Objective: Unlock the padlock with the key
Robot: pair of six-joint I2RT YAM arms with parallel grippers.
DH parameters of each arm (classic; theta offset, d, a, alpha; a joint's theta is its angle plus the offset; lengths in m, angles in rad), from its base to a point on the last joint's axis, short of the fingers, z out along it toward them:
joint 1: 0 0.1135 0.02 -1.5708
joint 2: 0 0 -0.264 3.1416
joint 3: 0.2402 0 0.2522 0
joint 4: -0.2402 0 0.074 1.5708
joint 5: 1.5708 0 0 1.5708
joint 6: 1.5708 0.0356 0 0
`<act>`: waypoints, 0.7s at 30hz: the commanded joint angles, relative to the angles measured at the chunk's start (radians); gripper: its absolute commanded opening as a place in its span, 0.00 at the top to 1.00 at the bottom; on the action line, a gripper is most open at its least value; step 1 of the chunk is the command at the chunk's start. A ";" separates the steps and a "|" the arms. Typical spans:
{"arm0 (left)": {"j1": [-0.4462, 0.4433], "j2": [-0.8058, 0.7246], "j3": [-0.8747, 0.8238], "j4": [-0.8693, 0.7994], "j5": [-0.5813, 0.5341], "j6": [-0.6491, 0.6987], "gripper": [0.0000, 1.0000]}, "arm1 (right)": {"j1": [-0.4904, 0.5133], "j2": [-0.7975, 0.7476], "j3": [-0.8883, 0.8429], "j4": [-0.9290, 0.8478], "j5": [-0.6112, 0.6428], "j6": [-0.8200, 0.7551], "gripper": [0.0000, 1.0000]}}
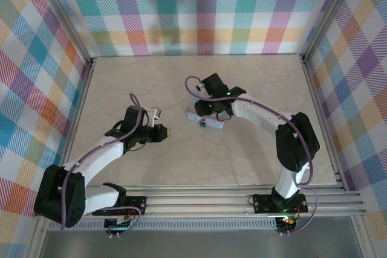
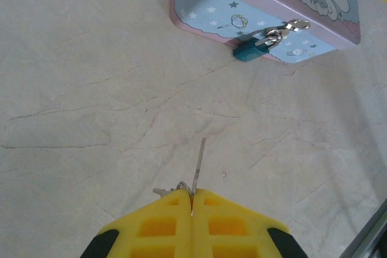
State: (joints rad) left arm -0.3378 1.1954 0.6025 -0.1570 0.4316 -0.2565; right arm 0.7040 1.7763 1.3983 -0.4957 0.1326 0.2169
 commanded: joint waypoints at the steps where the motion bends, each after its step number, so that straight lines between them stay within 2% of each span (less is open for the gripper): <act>1: 0.000 -0.023 -0.029 0.016 -0.014 0.001 1.00 | 0.098 -0.026 -0.020 -0.120 0.250 0.342 0.46; 5: 0.002 -0.012 -0.045 0.057 0.007 -0.016 1.00 | 0.184 -0.026 -0.109 -0.077 0.366 0.537 0.40; 9: 0.001 0.006 -0.032 0.054 0.048 -0.008 1.00 | 0.195 0.054 -0.089 -0.071 0.405 0.631 0.36; 21: 0.000 -0.003 -0.053 0.096 0.085 -0.016 1.00 | 0.186 0.233 -0.004 -0.002 0.493 0.663 0.40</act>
State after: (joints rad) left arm -0.3378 1.1957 0.5655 -0.1036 0.4873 -0.2684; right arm 0.8963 1.9972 1.3460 -0.5140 0.5774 0.8509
